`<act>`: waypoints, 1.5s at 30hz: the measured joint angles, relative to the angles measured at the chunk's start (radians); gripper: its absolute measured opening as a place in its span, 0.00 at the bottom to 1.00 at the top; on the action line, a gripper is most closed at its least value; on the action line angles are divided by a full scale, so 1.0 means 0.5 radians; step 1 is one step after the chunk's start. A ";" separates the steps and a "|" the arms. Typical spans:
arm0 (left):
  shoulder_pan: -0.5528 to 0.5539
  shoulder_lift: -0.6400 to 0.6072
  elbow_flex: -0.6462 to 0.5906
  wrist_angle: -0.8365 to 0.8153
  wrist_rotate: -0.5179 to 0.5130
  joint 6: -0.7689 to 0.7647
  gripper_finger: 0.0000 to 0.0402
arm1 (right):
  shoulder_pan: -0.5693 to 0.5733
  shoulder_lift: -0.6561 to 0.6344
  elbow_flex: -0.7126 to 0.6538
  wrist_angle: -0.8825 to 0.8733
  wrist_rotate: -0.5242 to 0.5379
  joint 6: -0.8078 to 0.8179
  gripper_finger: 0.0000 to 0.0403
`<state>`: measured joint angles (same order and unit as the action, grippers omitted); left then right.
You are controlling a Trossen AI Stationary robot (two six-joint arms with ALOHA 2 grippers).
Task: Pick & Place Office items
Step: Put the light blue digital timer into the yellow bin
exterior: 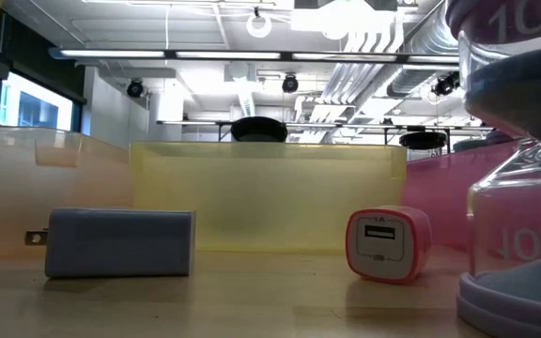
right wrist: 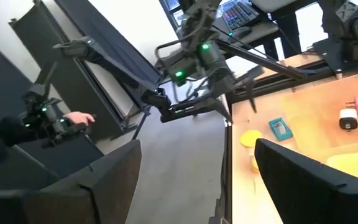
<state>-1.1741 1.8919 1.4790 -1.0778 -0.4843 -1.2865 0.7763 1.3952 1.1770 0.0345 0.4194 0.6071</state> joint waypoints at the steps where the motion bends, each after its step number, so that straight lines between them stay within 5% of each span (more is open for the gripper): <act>1: 0.005 -0.029 -0.055 0.025 0.000 -0.013 0.73 | 0.001 0.000 0.000 0.000 0.000 0.000 0.76; 12: 0.116 -0.147 -0.460 0.331 0.211 -0.005 0.73 | 0.000 0.000 0.000 -0.001 0.016 0.002 0.76; 45: 0.287 -0.154 -0.632 0.309 0.253 0.020 0.73 | -0.155 0.002 0.000 -0.087 -0.116 -0.058 0.76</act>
<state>-1.0305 1.8149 1.1629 -0.9230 -0.3580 -1.2766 0.6988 1.3960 1.1770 -0.0089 0.3614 0.5783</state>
